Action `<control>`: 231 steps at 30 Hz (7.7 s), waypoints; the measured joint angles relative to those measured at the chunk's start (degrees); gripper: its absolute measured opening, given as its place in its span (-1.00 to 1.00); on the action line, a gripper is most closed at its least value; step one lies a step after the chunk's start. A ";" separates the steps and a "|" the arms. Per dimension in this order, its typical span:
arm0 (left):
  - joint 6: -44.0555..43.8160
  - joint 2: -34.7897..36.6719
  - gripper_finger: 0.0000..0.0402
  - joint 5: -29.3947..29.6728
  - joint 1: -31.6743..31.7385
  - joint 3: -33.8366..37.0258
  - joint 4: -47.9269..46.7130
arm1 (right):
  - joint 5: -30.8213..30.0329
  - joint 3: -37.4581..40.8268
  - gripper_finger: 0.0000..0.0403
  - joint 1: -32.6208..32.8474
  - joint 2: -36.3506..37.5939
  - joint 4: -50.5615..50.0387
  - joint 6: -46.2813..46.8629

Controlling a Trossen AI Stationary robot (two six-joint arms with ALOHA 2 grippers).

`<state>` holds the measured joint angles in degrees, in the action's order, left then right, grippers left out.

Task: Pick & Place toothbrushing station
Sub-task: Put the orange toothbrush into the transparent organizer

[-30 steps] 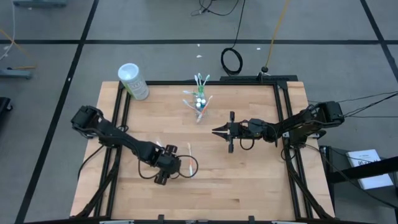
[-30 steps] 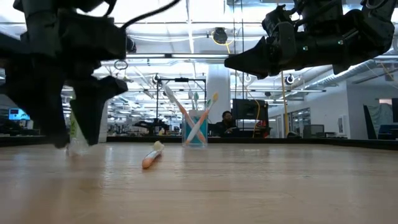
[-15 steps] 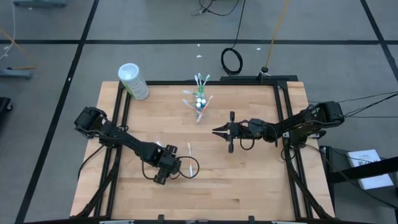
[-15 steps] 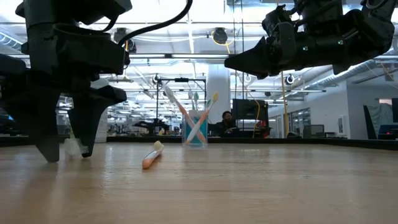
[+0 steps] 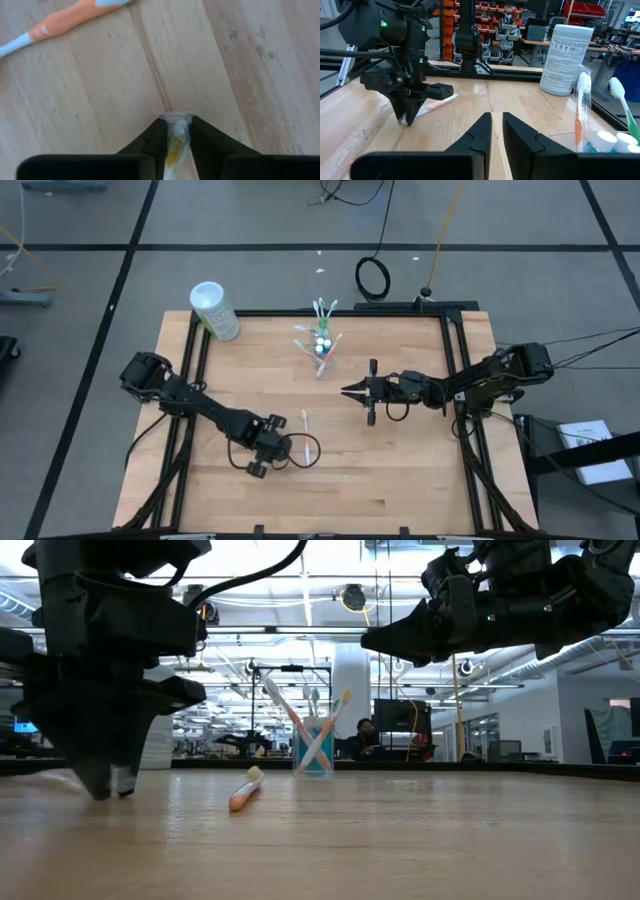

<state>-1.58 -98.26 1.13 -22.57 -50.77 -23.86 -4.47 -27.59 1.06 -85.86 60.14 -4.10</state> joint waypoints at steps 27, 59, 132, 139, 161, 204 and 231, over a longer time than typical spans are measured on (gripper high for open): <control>0.60 12.88 -0.75 9.48 14.25 -0.08 32.59 | -0.05 -0.02 -0.80 0.00 0.00 0.10 0.20; -0.56 7.92 -0.75 4.92 36.33 1.10 72.24 | -0.04 0.00 -0.80 0.00 0.00 -0.04 0.20; -7.80 1.11 -0.30 15.35 37.94 1.05 58.23 | -0.24 0.00 -0.80 -0.02 0.00 -0.41 -0.02; -7.65 1.15 0.06 14.83 37.78 1.08 60.41 | -0.24 0.00 -0.80 -0.02 0.00 -0.41 -0.02; -8.50 10.31 0.18 -0.68 26.19 1.08 48.12 | -0.15 0.00 -0.80 -0.30 0.00 -0.41 -0.02; -51.12 2.93 0.18 7.89 15.41 1.08 10.79 | -0.02 -0.02 -0.80 -0.33 0.00 0.00 0.39; -54.62 -3.43 0.18 7.58 15.45 0.46 15.70 | -0.02 -0.04 -0.80 -0.31 0.00 0.47 0.39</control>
<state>-56.21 -101.69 8.71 -7.11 -50.30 -8.17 -4.49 -27.64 0.75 -85.86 60.60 -3.70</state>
